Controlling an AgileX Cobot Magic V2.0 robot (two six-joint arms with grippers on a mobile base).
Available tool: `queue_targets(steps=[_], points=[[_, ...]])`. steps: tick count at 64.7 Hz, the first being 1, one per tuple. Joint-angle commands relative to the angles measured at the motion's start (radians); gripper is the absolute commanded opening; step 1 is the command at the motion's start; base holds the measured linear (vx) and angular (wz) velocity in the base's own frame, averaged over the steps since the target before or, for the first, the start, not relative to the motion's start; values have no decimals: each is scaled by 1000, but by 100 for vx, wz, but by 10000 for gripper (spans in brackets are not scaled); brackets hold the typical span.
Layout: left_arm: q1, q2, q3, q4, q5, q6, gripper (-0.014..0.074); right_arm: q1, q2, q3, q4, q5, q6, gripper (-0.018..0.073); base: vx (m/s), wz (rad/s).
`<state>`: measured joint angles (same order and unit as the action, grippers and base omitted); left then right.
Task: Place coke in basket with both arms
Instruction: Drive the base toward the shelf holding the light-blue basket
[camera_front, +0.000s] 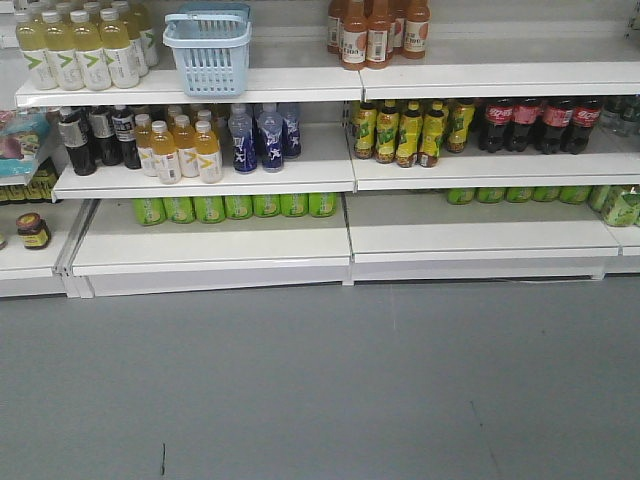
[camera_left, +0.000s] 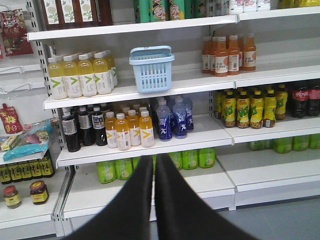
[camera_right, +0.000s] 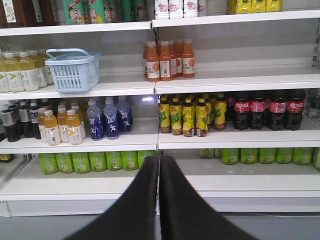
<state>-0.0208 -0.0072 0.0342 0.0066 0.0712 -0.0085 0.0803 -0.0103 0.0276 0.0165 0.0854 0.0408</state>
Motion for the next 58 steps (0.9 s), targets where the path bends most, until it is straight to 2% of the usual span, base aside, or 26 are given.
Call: queue_targets(steps=[1,58], points=[[-2,-20,-1,-1,-71,-1,-6,-5,-19,11,-1,-70,-5,-9,0,0],[-2,-20,-1,-1,-71,-1,-6,-5,-19,11,-1,-71,-5,-9,0,0]])
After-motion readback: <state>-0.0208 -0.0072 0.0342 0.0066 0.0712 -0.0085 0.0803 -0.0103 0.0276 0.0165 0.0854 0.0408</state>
